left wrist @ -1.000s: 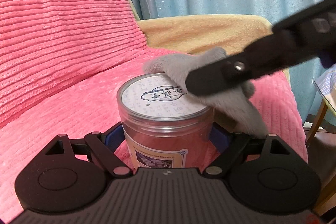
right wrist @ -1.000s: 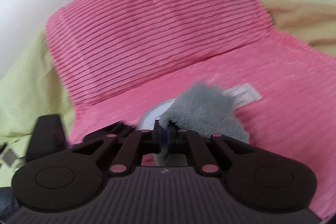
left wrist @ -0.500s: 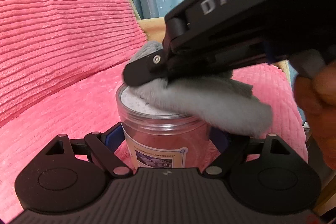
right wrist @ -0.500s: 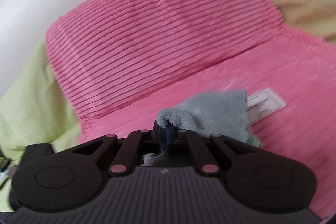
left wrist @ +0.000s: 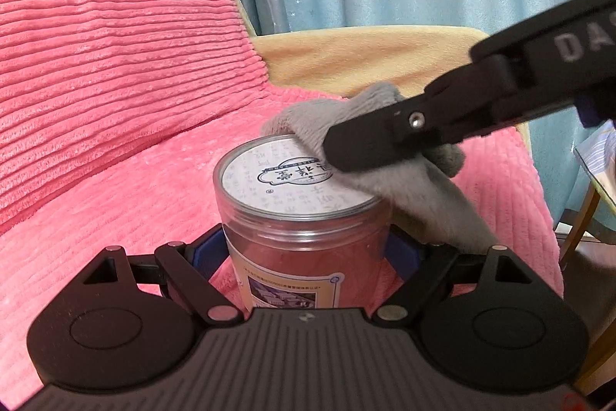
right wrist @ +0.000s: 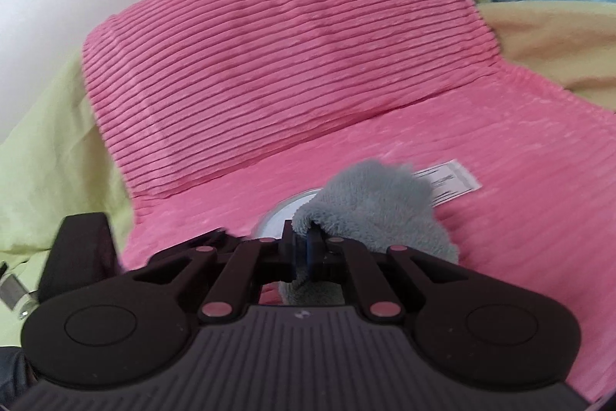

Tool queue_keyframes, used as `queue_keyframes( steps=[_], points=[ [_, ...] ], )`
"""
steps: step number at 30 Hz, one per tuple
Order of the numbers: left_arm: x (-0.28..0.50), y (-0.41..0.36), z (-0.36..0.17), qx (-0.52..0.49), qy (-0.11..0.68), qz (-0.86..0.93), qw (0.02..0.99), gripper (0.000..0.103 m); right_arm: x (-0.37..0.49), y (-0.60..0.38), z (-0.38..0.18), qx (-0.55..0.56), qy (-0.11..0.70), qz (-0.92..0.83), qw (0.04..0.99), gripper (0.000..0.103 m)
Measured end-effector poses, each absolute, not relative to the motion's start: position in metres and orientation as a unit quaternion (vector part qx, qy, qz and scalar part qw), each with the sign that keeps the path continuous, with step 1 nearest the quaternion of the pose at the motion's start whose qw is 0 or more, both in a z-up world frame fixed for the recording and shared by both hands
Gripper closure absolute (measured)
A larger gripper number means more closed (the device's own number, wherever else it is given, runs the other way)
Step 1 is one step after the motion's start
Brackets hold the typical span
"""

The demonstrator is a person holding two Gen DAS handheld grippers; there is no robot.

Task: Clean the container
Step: 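Wipe the jar lid with the cloth in the right tool while the left tool holds the jar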

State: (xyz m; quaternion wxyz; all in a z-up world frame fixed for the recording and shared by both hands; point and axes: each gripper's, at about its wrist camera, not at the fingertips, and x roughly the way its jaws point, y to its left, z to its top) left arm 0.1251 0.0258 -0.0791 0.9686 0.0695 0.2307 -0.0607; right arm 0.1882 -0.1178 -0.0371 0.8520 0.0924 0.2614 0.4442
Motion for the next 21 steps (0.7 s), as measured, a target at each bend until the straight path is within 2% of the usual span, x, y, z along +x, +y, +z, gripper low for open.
queue_keyframes(
  steps=[14, 21],
  points=[
    [0.126, 0.030, -0.079, 0.059, 0.233, -0.062, 0.969, 0.018, 0.215, -0.088, -0.039, 0.102, 0.244, 0.426, 0.865, 0.102],
    [0.126, 0.030, -0.079, 0.063, 0.233, -0.063, 0.968, 0.018, 0.197, -0.105, -0.035, 0.065, 0.243, 0.414, 0.875, 0.101]
  ],
)
